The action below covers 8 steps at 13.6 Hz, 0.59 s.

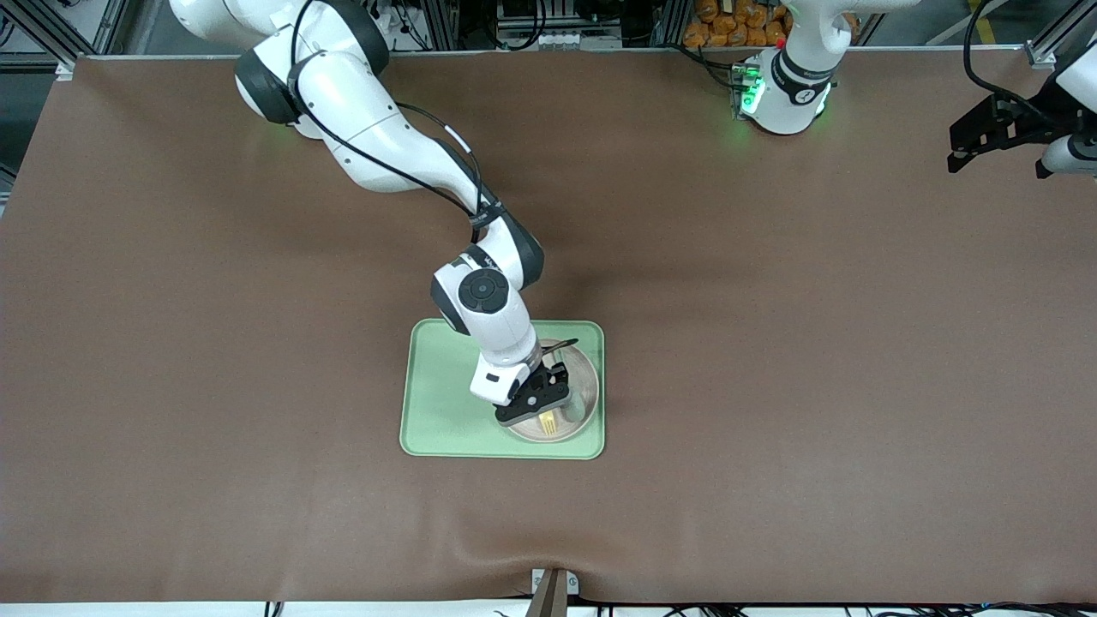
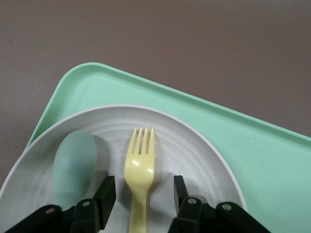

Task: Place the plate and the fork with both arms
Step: 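Grasp the yellow fork on the plate with the right gripper and lift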

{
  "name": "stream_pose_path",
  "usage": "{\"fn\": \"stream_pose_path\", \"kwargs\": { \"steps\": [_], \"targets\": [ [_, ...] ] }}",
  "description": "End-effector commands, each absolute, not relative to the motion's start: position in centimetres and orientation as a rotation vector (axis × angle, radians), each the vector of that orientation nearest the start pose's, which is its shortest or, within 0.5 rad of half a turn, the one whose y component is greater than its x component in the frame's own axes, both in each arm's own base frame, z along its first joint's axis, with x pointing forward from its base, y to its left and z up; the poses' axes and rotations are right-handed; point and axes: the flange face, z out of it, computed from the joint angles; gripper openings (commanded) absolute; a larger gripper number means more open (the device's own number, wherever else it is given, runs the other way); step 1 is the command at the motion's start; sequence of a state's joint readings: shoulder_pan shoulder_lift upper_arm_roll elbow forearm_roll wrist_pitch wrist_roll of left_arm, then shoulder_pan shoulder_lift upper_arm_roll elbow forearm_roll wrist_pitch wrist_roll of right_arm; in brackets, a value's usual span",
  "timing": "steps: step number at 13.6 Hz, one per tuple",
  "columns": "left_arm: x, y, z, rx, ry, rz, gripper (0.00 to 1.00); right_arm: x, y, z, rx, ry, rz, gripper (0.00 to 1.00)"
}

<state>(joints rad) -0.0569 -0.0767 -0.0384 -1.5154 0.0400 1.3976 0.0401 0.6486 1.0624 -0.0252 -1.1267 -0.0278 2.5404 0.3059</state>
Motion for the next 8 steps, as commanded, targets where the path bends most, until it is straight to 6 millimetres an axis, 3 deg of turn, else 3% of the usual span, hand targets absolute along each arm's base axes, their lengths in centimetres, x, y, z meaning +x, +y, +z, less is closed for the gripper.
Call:
{"fn": "stream_pose_path", "kwargs": {
  "steps": [1,8],
  "targets": [
    [51.2,-5.8,67.2,-3.07,0.227,0.086,1.0,64.6,47.6,18.4,-2.939,-0.533,-0.544,0.53],
    [52.2,-4.3,66.5,-3.104,0.18,0.073,1.0,64.8,47.3,18.4,-2.942,-0.523,-0.548,0.35]
  ]
}}
